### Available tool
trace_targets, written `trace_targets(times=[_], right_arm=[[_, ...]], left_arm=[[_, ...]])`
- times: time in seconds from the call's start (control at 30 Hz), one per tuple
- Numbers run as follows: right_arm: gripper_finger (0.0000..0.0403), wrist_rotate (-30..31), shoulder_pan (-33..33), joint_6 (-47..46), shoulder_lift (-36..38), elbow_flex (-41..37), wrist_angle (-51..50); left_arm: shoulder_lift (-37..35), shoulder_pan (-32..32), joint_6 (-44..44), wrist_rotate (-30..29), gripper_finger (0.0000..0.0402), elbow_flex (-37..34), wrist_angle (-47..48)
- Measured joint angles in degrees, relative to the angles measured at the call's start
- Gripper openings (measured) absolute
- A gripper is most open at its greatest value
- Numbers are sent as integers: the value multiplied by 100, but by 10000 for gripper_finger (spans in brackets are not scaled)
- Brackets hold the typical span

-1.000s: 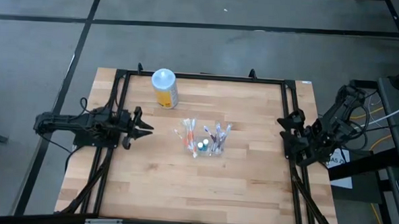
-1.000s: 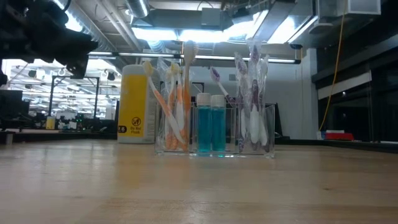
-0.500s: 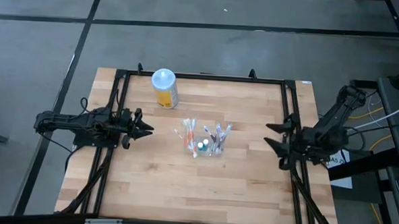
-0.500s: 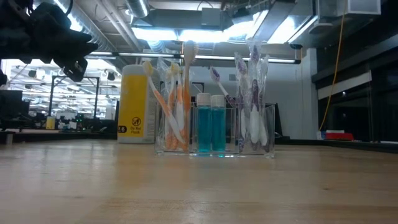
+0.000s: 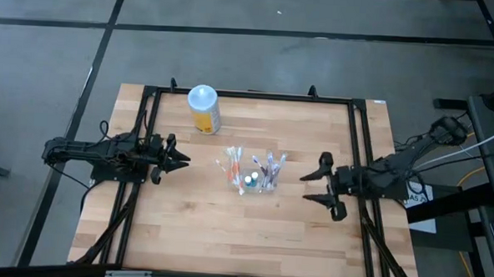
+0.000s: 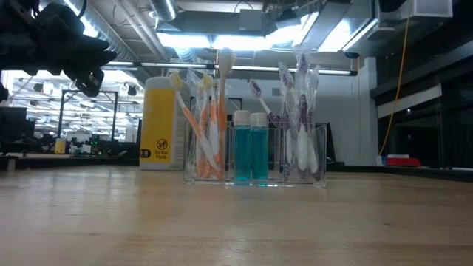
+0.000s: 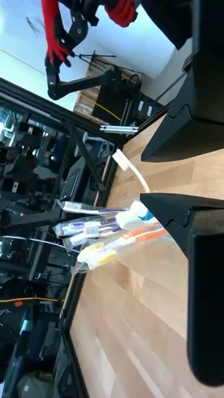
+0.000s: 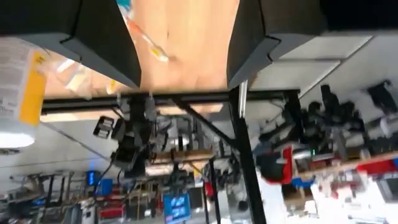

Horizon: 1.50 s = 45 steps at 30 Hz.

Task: Pick & Place toothbrushing station
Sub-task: Return to Home Position

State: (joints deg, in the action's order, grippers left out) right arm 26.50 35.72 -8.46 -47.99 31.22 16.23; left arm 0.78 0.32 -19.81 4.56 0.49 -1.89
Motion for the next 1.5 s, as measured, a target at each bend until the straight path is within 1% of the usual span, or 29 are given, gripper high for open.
trace_targets(times=[0.1,0.23,0.37,0.47,0.67,1.07,1.23,1.5], right_arm=[[239,-446,-324,14,292,-28,-190],[239,-1006,-706,207,906,-417,-303],[239,-1606,-1323,158,1216,-704,-766],[239,-2111,-1776,148,1519,-912,-884],[240,-2669,-2382,418,2118,-1357,-1248],[240,-2741,-2439,591,3316,-2211,-1270],[240,-2736,-2439,605,3791,-2418,-1285],[240,-2737,-2439,746,4469,-2688,-1814]], left_arm=[[1,0,0,0,86,0,-2],[2,0,0,0,86,0,0],[2,0,0,0,86,0,0],[2,0,-1,0,86,0,-2],[2,0,0,0,86,0,-2],[2,2,-2,0,86,0,0],[2,0,0,0,86,0,0],[2,2,0,0,86,0,-1]])
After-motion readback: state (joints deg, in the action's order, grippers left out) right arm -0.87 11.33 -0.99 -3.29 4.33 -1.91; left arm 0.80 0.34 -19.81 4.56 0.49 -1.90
